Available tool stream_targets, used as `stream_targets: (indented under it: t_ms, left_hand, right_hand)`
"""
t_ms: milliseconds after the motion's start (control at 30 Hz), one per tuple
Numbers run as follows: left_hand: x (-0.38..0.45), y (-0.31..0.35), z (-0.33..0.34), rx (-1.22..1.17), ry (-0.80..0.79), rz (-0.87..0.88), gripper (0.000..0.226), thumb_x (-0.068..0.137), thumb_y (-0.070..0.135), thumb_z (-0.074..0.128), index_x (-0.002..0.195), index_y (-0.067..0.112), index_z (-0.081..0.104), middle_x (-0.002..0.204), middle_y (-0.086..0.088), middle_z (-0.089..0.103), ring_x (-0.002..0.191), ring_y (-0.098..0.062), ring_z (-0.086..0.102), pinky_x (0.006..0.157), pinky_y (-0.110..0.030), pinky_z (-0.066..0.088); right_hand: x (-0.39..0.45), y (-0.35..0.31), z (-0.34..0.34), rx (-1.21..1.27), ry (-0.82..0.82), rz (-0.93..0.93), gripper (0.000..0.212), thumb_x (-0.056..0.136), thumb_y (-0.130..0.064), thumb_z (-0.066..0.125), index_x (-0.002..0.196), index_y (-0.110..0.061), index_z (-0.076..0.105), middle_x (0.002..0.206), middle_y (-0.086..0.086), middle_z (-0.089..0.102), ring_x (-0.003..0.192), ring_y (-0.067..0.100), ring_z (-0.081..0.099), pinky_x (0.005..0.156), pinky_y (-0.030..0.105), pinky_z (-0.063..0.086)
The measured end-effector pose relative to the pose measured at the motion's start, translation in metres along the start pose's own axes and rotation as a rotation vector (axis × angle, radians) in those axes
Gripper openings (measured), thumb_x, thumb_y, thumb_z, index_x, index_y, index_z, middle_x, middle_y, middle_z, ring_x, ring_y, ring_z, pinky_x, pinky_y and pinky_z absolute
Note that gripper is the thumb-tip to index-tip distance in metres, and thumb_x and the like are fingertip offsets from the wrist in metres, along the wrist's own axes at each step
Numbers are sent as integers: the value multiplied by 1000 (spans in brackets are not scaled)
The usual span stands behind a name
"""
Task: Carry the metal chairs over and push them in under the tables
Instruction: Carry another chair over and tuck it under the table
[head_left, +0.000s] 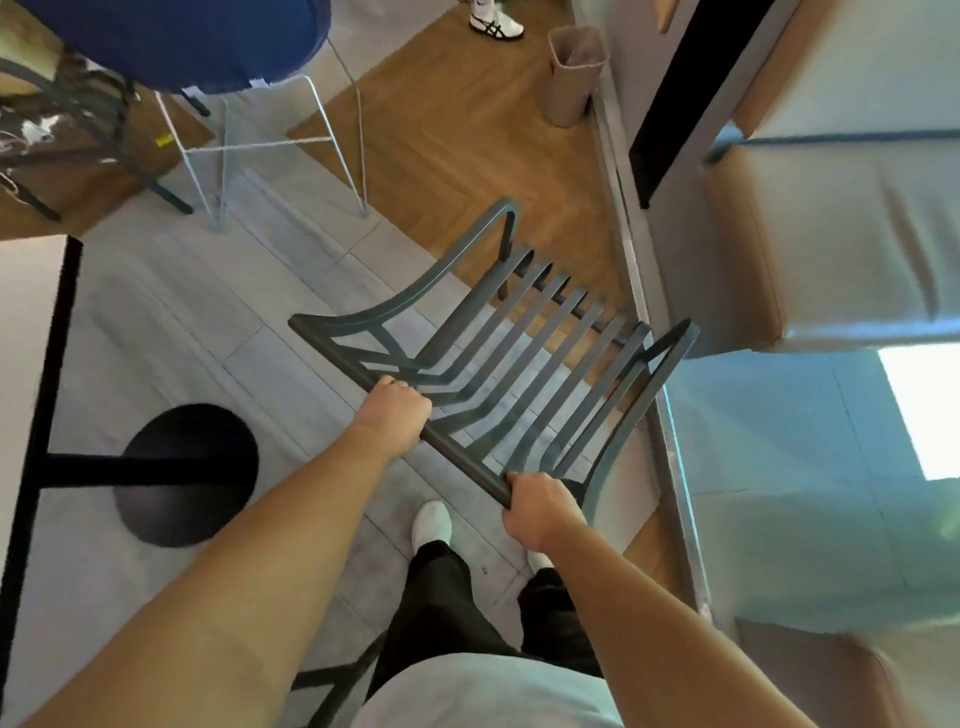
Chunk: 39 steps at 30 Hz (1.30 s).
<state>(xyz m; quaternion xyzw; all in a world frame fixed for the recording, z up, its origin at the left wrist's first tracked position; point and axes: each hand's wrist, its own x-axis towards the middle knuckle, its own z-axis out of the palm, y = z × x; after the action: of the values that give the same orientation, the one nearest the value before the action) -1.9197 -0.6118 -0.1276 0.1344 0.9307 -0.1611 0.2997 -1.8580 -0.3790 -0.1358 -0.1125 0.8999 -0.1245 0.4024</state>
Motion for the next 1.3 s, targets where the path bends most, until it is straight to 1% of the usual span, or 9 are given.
stream_targets:
  t_ms: [200, 367, 433, 567, 733, 867, 1067, 1200, 1300]
  left_hand:
    - [-41, 55, 22, -143, -59, -194, 20, 96, 28, 64, 114, 22, 69, 116, -1, 70, 115, -23, 62, 105, -39, 37]
    - [-77, 102, 32, -257, -115, -318, 22, 99, 16, 57, 118, 21, 68, 116, -2, 69, 115, -24, 63, 105, -39, 39]
    - [-88, 116, 34, -307, -137, -350, 20, 99, 15, 57, 116, 19, 67, 112, -2, 69, 111, -24, 64, 101, -40, 41]
    - [-102, 133, 39, -423, -162, -412, 15, 100, 28, 60, 108, 19, 69, 99, -1, 67, 100, -24, 65, 90, -38, 45]
    - [-110, 146, 34, -623, -202, -486, 35, 96, 52, 64, 105, 19, 69, 98, -4, 68, 94, -26, 65, 81, -37, 50]
    - [-112, 159, 28, -682, -236, -569, 20, 101, 33, 61, 112, 18, 69, 86, -3, 61, 78, -23, 57, 80, -39, 56]
    - [-115, 176, 0, -682, -289, -734, 36, 102, 8, 52, 137, 16, 57, 120, -11, 69, 112, -31, 65, 93, -40, 51]
    - [-111, 198, -10, -785, -363, -876, 24, 101, 9, 53, 117, 12, 71, 113, -7, 72, 106, -28, 68, 89, -36, 52]
    - [-114, 219, -19, -894, -362, -939, 24, 104, 31, 59, 118, 15, 68, 114, -6, 70, 105, -27, 67, 88, -36, 51]
  right_hand:
    - [-17, 41, -1, -137, -76, -132, 33, 95, -19, 52, 126, -17, 61, 99, 8, 64, 92, 28, 67, 82, 42, 61]
    - [-29, 65, -10, -298, -123, -231, 37, 92, -14, 52, 128, -17, 61, 97, 8, 60, 96, 31, 66, 76, 38, 53]
    - [-32, 69, -14, -364, -134, -273, 38, 93, -13, 52, 129, -20, 60, 102, 9, 64, 97, 31, 66, 81, 39, 55]
    - [-31, 72, -24, -463, -125, -320, 50, 94, -11, 51, 140, -31, 56, 107, 7, 68, 97, 29, 67, 88, 42, 58]
    - [-19, 77, -40, -518, -59, -403, 50, 99, -13, 50, 144, -35, 55, 107, 5, 70, 98, 25, 67, 90, 40, 57]
    - [-4, 79, -55, -600, -64, -511, 46, 99, -14, 52, 140, -34, 58, 105, 1, 68, 97, 22, 66, 90, 37, 56]
    - [21, 76, -77, -723, -154, -707, 42, 99, -18, 55, 139, -30, 59, 103, 3, 70, 93, 23, 69, 87, 36, 56]
    - [32, 78, -91, -813, -215, -831, 40, 101, -32, 56, 141, -33, 54, 104, 4, 70, 96, 25, 69, 86, 38, 56]
    - [33, 81, -96, -907, -189, -898, 36, 103, -29, 53, 140, -29, 54, 106, 6, 70, 99, 28, 68, 85, 39, 53]
